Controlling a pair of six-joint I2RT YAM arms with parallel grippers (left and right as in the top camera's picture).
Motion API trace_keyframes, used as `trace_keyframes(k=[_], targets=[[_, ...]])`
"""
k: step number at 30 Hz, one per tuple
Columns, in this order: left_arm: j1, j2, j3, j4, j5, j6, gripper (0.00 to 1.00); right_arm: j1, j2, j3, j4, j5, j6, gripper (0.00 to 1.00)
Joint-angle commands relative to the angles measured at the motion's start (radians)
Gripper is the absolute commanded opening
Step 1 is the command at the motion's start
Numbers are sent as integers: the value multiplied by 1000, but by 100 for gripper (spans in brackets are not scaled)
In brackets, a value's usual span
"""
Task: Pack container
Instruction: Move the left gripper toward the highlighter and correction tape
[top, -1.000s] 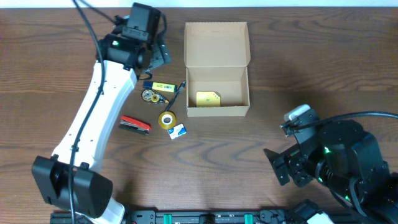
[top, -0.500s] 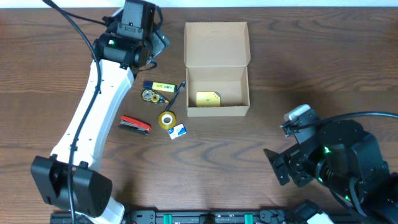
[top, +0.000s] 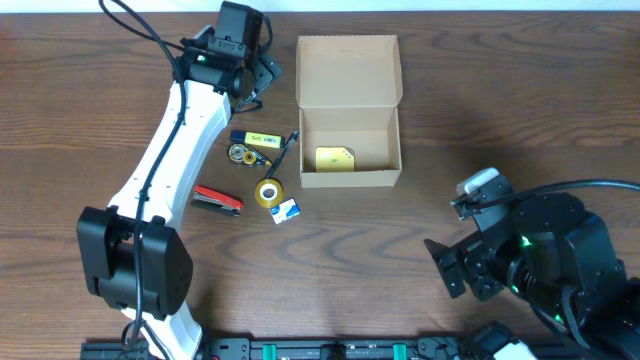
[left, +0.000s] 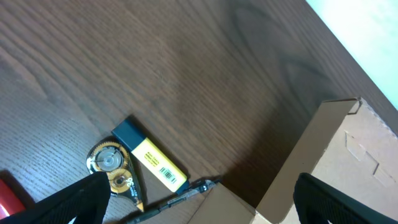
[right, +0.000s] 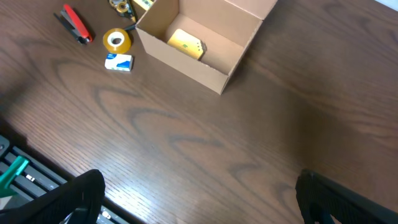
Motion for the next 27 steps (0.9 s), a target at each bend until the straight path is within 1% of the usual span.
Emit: trace_keyframes(k=[1, 4, 9, 15, 21, 27], targets=[[15, 4, -3, -17, -3, -58, 95, -16, -2, -1, 0, 0, 14, 99], [21, 24, -3, -40, 13, -108, 95, -16, -2, -1, 0, 0, 14, 99], [21, 76, -3, -42, 73, -119, 95, -16, -2, -1, 0, 0, 14, 99], [21, 159, -3, -59, 130, -216, 97, -16, -2, -1, 0, 0, 14, 99], [21, 213, -3, -62, 131, -225, 99, -16, -2, -1, 0, 0, 14, 99], [21, 254, -3, -48, 204, -225, 100, -16, -2, -1, 0, 0, 14, 99]])
